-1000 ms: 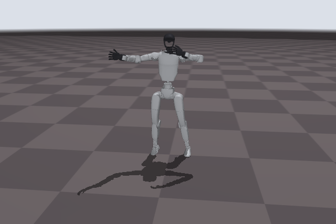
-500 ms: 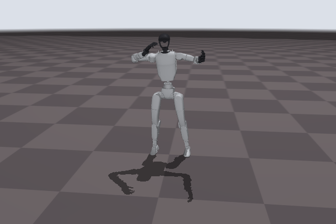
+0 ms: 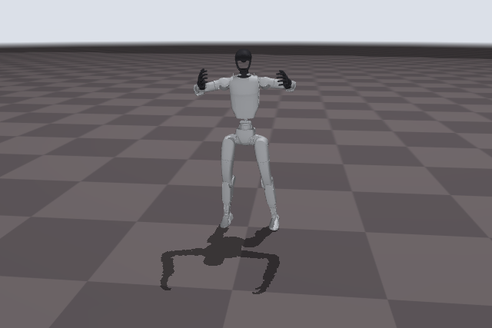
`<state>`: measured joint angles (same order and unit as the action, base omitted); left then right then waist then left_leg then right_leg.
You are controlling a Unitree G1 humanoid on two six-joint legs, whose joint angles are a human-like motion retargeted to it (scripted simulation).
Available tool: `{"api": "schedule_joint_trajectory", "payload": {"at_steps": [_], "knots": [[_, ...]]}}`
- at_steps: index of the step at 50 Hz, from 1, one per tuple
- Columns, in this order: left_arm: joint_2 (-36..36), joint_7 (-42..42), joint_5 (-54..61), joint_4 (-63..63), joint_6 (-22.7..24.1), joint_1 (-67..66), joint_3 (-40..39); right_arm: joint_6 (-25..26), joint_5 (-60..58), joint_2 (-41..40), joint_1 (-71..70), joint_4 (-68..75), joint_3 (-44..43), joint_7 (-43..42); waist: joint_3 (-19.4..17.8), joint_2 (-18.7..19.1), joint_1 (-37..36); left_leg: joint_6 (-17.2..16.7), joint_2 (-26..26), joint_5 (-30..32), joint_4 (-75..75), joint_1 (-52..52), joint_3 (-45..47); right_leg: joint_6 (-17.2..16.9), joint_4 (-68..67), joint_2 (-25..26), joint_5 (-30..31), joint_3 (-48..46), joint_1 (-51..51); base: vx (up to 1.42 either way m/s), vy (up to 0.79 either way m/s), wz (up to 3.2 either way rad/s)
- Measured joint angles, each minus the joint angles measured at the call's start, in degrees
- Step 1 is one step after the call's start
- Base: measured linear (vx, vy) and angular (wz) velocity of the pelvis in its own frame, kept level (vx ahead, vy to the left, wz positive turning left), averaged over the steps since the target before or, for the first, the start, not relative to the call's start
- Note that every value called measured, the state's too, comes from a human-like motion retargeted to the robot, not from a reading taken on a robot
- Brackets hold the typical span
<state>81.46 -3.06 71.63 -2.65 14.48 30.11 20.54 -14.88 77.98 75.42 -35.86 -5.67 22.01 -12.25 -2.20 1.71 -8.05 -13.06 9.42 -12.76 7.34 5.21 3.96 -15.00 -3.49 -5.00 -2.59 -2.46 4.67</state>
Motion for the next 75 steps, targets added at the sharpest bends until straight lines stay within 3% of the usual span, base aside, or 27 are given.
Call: {"api": "schedule_joint_trajectory", "payload": {"at_steps": [6, 10, 14, 20, 25, 27, 30, 35, 37, 38, 40, 45, 48, 51, 53, 57, 63, 65, 70, 73, 75], "knots": [[-6.76, -15.62, -1.67, -38.70, -5.80, 2.39, -2.14, -0.24, 0.27, -3.80, -15.46, -36.67, 20.15, 5.86, 0.61, 1.53, 3.00, 1.94, -1.51, 0.51, 0.30, -0.92, -0.35, 0.00, 0.19, -1.58, -0.17, 0.03, -0.50, 0.00, 0.00, 0.00], [-10.51, -21.86, 1.86, -46.19, -5.67, 3.03, -7.76, -0.62, -13.45, -7.82, -24.11, -46.43, 24.72, 5.63, 0.64, 2.10, 3.88, 2.67, -2.16, 0.72, 0.35, -1.20, -0.47, 0.00, 0.21, -2.25, -0.24, 0.09, -0.70, 0.00, 0.00, 0.00], [-11.79, -17.00, 6.86, -32.06, -4.11, -1.58, -9.63, -0.67, -36.08, -4.16, -25.48, -39.86, 21.02, -3.94, -0.13, 2.58, 3.46, 2.68, -2.03, 0.78, 0.09, -0.85, -0.61, 0.00, -0.07, -2.09, -0.42, -0.10, -0.53, 0.00, 0.00, 0.00], [-7.94, 1.11, 16.13, 8.21, -1.15, -3.49, -1.11, 2.41, -40.60, 1.59, -14.05, -14.58, 11.38, -8.63, 0.04, 1.70, 1.62, 1.56, -1.16, 0.37, -0.17, -0.30, -0.80, 0.00, -0.27, -1.16, -0.52, -0.43, -0.13, 0.00, 0.00, 0.00], [-6.27, 12.29, 12.42, 39.96, 0.74, 10.93, 13.32, 7.57, -37.83, 0.80, -9.91, 15.15, 5.87, -4.49, 0.00, 0.24, 0.86, 0.34, -0.44, -0.09, -0.18, 0.06, -1.03, 0.00, -0.49, -0.41, -0.52, -0.71, 0.23, 0.00, 0.00, 0.00], [-7.91, 16.11, 10.43, 47.31, 0.02, 18.15, 18.69, 10.59, -36.46, 0.41, -9.84, 26.06, 4.76, 0.58, -0.04, -0.28, 0.34, 0.12, -0.30, -0.18, -0.17, 0.15, -1.09, 0.00, -0.55, -0.27, -0.48, -0.76, 0.33, 0.00, 0.00, 0.00], [-9.32, 15.72, 8.29, 50.40, 1.03, 23.66, 21.29, 9.54, -23.93, -2.68, -7.78, 34.77, 1.18, -2.25, 0.05, -0.82, -0.27, -0.23, -0.06, -0.37, -0.01, 0.27, -1.07, 0.00, -0.38, -0.03, -0.32, -0.74, 0.58, 0.00, 0.00, 0.00], [-4.72, 6.86, 1.38, 35.13, 3.65, 20.07, 16.07, 4.51, -15.75, -4.20, -1.28, 26.63, -3.42, -6.11, -0.04, -1.58, -0.40, -0.13, -0.24, -0.27, -0.08, 0.39, -1.12, 0.00, -0.34, -0.24, -0.36, -0.85, 0.75, 0.00, 0.00, 0.00], [-3.61, 3.99, 0.28, 25.10, 3.53, 15.35, 12.37, 3.30, -12.82, -3.92, 1.75, 15.72, -3.13, -2.77, 0.24, -1.51, -0.07, 0.02, -0.33, -0.27, 0.02, 0.29, -1.03, 0.00, -0.28, -0.33, -0.39, -0.77, 0.69, 0.00, 0.00, 0.00], [-3.38, 3.67, -0.68, 19.48, 2.90, 12.90, 10.34, 4.86, -14.74, -2.54, 2.54, 10.13, -2.14, 3.06, 0.46, -1.41, 0.09, 0.25, -0.43, -0.27, 0.12, 0.18, -0.97, 0.00, -0.26, -0.44, -0.42, -0.70, 0.59, 0.00, 0.00, 0.00], [-4.30, -0.96, -0.18, 7.89, 2.38, 7.21, 5.20, 1.43, -2.77, -3.77, 3.31, -5.21, 1.30, 3.32, 0.81, -0.90, 1.06, 0.27, -0.54, -0.32, 0.28, 0.13, -0.91, 0.00, -0.24, -0.57, -0.54, -0.62, 0.61, 0.00, 0.00, 0.00], [-9.03, -11.29, 2.06, -22.94, -2.77, 1.75, -3.46, 2.95, 3.25, -5.73, -8.35, -35.91, 19.21, 10.19, 1.77, 0.00, 3.31, 1.54, -1.71, -0.26, 0.55, 0.24, -0.56, 0.00, -0.10, -1.83, -0.84, -0.12, 0.77, 0.01, 0.02, -0.01], [-12.16, -18.11, 5.32, -36.80, -5.32, 0.94, -8.89, 4.12, 6.90, -9.77, -15.14, -45.76, 26.97, 12.83, 2.08, 0.65, 4.89, 2.28, -2.50, -0.11, 0.58, 0.46, -0.49, 0.00, -0.15, -2.68, -1.02, 0.06, 0.95, 0.01, 0.04, -0.01], [-13.48, -20.23, 4.67, -41.47, -6.07, -0.87, -13.35, 3.16, 3.82, -10.10, -16.89, -46.63, 26.43, 13.54, 1.92, 1.33, 6.10, 2.60, -2.79, -0.08, 0.72, 0.63, -0.51, 0.00, -0.31, -2.99, -1.15, 0.09, 1.13, 0.00, 0.00, 0.00], [-13.93, -19.04, 4.92, -38.44, -5.74, -3.21, -14.77, 1.24, -3.11, -7.97, -15.39, -42.48, 22.80, 10.03, 1.59, 1.67, 6.41, 2.63, -2.72, -0.10, 0.73, 0.82, -0.46, 0.00, -0.39, -2.93, -1.15, 0.11, 1.25, 0.00, 0.00, 0.00], [-13.52, -10.25, 9.48, -19.34, -4.03, -9.47, -13.65, 0.50, -14.50, -2.89, -7.29, -26.37, 11.67, 3.91, 1.07, 1.57, 5.71, 2.08, -2.09, -0.26, 0.62, 1.23, -0.20, 0.00, -0.63, -2.26, -1.11, 0.22, 1.32, 0.00, 0.00, 0.00], [-9.82, 7.73, 12.14, 18.78, -1.28, -9.54, -6.83, 8.34, -35.79, -0.49, -2.76, 11.53, 2.87, -3.24, 1.06, -0.20, 3.47, 0.62, -0.82, -0.74, 0.32, 1.66, 0.62, 0.00, -0.82, -0.93, -0.81, 0.79, 1.03, 0.00, 0.00, 0.00], [-8.90, 12.12, 9.23, 30.96, -0.45, -5.83, -2.17, 12.42, -43.67, -0.49, -4.27, 26.18, 3.00, -1.15, 0.94, -0.86, 2.70, 0.55, -0.65, -0.73, 0.12, 1.78, 0.84, 0.00, -0.84, -0.72, -0.66, 1.00, 0.90, 0.00, 0.00, 0.00], [-10.44, 17.37, 12.41, 51.45, 0.01, 5.12, 12.18, 13.08, -26.53, -5.96, -5.69, 49.98, -1.62, -7.18, 0.46, -1.55, 1.66, 0.14, -0.24, -0.48, -0.37, 1.85, 0.99, 0.00, -0.82, -0.21, -0.25, 1.22, 0.60, 0.00, 0.00, 0.00], [-9.15, 15.55, 10.11, 49.88, 1.49, 6.31, 12.36, 10.99, -20.43, -6.15, -1.80, 48.00, -4.38, -7.48, 0.30, -1.56, 0.83, 0.01, -0.04, -0.46, -0.27, 1.70, 1.12, 0.00, -0.62, 0.01, -0.02, 1.35, 0.50, 0.00, 0.00, 0.00], [-6.89, 14.07, 5.57, 43.21, 2.07, 5.06, 9.66, 11.38, -23.81, -4.10, 3.14, 40.47, -4.90, -1.29, 0.08, -1.70, 0.64, 0.21, -0.22, -0.32, -0.30, 1.53, 0.98, 0.00, -0.79, -0.17, -0.13, 1.20, 0.34, 0.00, 0.00, 0.00]]}}
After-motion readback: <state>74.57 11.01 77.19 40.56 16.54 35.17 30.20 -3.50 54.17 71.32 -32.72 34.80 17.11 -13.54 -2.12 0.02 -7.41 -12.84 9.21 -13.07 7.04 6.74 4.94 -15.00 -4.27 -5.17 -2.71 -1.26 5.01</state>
